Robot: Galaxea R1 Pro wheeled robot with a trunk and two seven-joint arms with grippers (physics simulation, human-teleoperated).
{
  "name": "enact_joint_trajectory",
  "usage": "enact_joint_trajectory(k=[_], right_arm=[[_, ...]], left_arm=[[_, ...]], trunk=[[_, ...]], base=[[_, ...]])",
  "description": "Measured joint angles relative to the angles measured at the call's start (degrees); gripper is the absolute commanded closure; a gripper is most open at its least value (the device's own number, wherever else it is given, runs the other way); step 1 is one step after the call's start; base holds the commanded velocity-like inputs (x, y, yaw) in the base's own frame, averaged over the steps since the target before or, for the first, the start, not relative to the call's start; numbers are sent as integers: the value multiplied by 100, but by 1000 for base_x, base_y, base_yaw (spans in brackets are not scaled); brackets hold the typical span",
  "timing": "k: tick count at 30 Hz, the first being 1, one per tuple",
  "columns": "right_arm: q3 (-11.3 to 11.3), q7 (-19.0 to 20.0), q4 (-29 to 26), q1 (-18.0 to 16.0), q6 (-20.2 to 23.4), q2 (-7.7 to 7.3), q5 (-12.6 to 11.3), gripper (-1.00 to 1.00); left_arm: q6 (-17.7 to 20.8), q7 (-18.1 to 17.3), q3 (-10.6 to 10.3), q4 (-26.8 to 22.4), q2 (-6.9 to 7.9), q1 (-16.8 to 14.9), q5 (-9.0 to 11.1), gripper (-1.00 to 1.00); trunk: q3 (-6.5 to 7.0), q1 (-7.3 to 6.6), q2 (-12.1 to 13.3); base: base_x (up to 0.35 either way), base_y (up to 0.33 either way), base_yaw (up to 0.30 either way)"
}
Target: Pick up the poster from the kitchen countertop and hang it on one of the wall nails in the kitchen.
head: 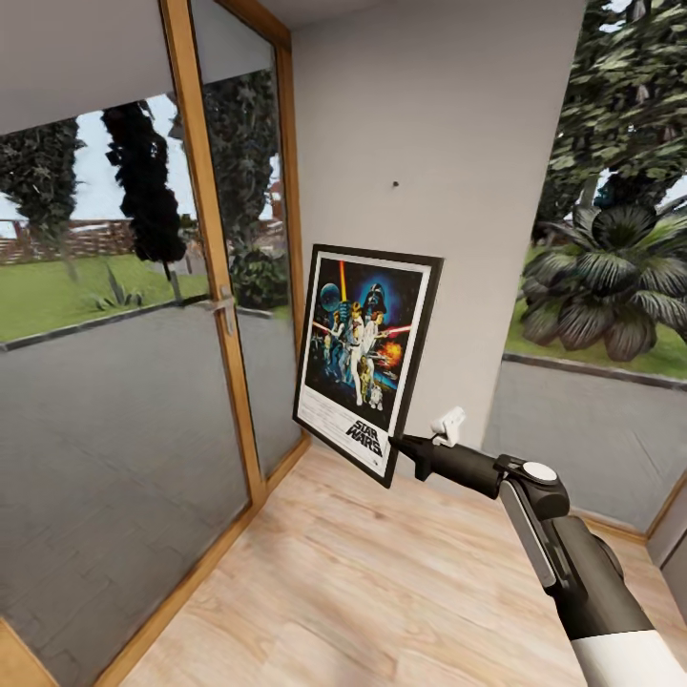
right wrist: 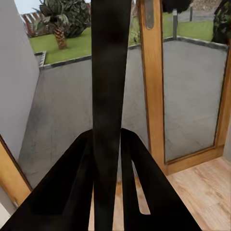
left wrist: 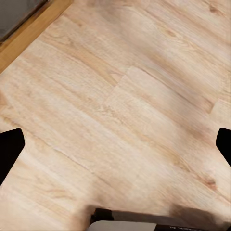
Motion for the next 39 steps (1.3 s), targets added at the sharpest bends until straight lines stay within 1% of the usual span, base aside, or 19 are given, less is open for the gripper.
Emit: enact_joint_trajectory(k=[11,15,20,31,39], right_arm=[[1,0,0,0,0,0,0,100],[1,0,-1,0,0,0,0,100],[0,0,-2,1,0,0,2,100],[-8,8,-2,0,4,0,5,100],[-9,9,-2,0,2,-1,4,100]], left_arm=[[0,0,0,0,0,0,0,-100],[0,0,-2,1,0,0,0,-100],[-4,0,-2,2,0,-2,0,-100],[-8,0,14,3,1,-2,0,-100],[-8,-4,8,1,0,-3,0,-100]], trunk=[[0,0,0],[0,0,0],[0,1,0],[8,2,0],[24,1,-2]], base=[[148,320,-6],[148,320,-135],[104,217,-246],[10,28,-295],[32,174,-300]])
